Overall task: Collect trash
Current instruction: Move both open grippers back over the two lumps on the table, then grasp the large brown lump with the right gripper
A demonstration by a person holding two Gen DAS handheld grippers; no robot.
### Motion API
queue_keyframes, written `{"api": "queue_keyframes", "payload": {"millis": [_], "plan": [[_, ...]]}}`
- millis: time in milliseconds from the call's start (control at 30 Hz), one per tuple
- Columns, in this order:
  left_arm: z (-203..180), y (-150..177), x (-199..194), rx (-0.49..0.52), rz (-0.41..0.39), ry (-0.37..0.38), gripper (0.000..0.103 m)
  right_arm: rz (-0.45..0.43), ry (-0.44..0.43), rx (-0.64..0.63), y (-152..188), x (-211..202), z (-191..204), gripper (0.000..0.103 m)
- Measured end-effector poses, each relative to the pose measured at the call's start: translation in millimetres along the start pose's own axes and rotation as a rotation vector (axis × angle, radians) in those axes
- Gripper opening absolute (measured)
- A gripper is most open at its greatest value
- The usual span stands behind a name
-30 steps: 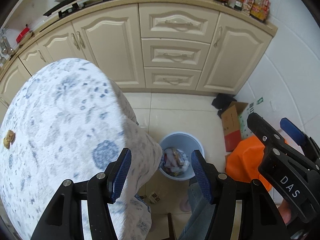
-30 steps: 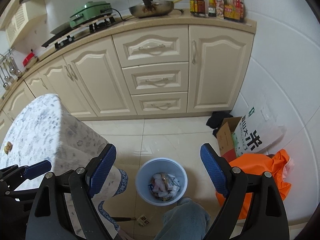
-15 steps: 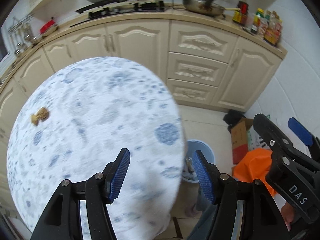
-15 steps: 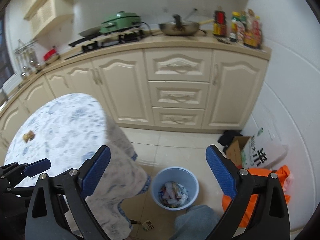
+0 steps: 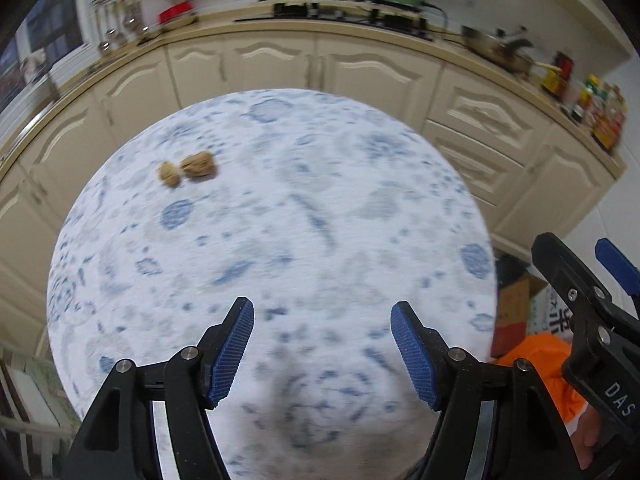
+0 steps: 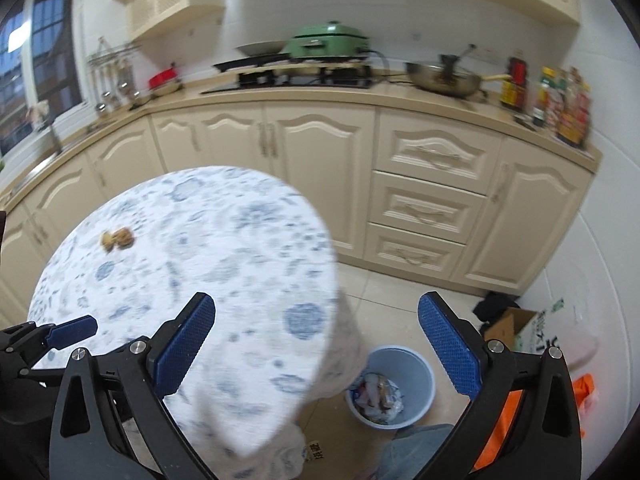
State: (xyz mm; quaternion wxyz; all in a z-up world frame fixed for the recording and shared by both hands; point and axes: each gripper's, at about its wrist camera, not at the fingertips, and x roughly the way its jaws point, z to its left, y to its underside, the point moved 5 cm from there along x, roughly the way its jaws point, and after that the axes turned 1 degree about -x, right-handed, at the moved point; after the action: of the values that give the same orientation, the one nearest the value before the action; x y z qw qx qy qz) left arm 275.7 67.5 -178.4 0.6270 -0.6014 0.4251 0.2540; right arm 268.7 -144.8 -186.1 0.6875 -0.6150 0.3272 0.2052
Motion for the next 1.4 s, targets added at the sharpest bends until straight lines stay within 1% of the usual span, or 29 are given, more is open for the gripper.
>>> {"api": "queue_keyframes", "payload": {"millis": [67,167,267,400,500,567,667,800,900,933,967,1000,1033,1067,1133,1167,1233,1267,1300,1400], "plan": [[21,-2,0,-0.035,0.001,-0.018,0.068,0.008,-0.063,-0.045,-3,6,25,0.103],[50,-7,5,-0.081,-0.001,-0.042,0.072,0.009,-0.131,-0.113,-7,13,60,0.103],[81,-13,14,-0.129,0.008,-0.067,0.072,-0.013,-0.149,-0.183,-15,23,91,0.103],[125,-28,29,-0.198,0.020,-0.101,0.072,-0.035,-0.202,-0.277,-28,46,135,0.103],[155,-41,42,-0.246,0.026,-0.123,0.072,-0.019,-0.268,-0.317,-38,73,168,0.103],[175,-50,50,-0.278,0.033,-0.137,0.072,0.005,-0.286,-0.322,-44,96,187,0.103],[199,-64,65,-0.308,0.036,-0.140,0.072,0.044,-0.328,-0.346,-50,125,213,0.103],[223,-81,89,-0.339,0.056,-0.153,0.072,0.080,-0.320,-0.397,-53,161,238,0.100],[236,-94,107,-0.350,0.072,-0.131,0.072,0.121,-0.316,-0.430,-53,187,252,0.093],[238,-98,112,-0.349,0.076,-0.112,0.072,0.134,-0.315,-0.435,-53,192,253,0.088],[240,-102,116,-0.346,0.077,-0.095,0.072,0.151,-0.329,-0.444,-51,199,258,0.085],[242,-104,120,-0.345,0.078,-0.087,0.072,0.158,-0.342,-0.451,-51,202,261,0.078],[244,-107,124,-0.343,0.081,-0.086,0.072,0.166,-0.357,-0.460,-50,206,265,0.073],[246,-108,128,-0.342,0.085,-0.089,0.072,0.176,-0.365,-0.467,-47,210,269,0.071],[247,-112,135,-0.342,0.090,-0.091,0.072,0.188,-0.361,-0.472,-43,215,273,0.064],[247,-115,138,-0.340,0.093,-0.088,0.072,0.185,-0.379,-0.459,-43,216,273,0.062],[243,-119,141,-0.335,0.097,-0.074,0.072,0.196,-0.403,-0.441,-43,217,272,0.048],[242,-121,142,-0.335,0.098,-0.064,0.072,0.187,-0.387,-0.434,-44,217,269,0.042],[239,-123,144,-0.335,0.098,-0.057,0.072,0.181,-0.376,-0.431,-45,217,266,0.032],[229,-131,149,-0.316,0.102,-0.048,0.073,0.194,-0.359,-0.384,-48,218,252,0.032]]}}
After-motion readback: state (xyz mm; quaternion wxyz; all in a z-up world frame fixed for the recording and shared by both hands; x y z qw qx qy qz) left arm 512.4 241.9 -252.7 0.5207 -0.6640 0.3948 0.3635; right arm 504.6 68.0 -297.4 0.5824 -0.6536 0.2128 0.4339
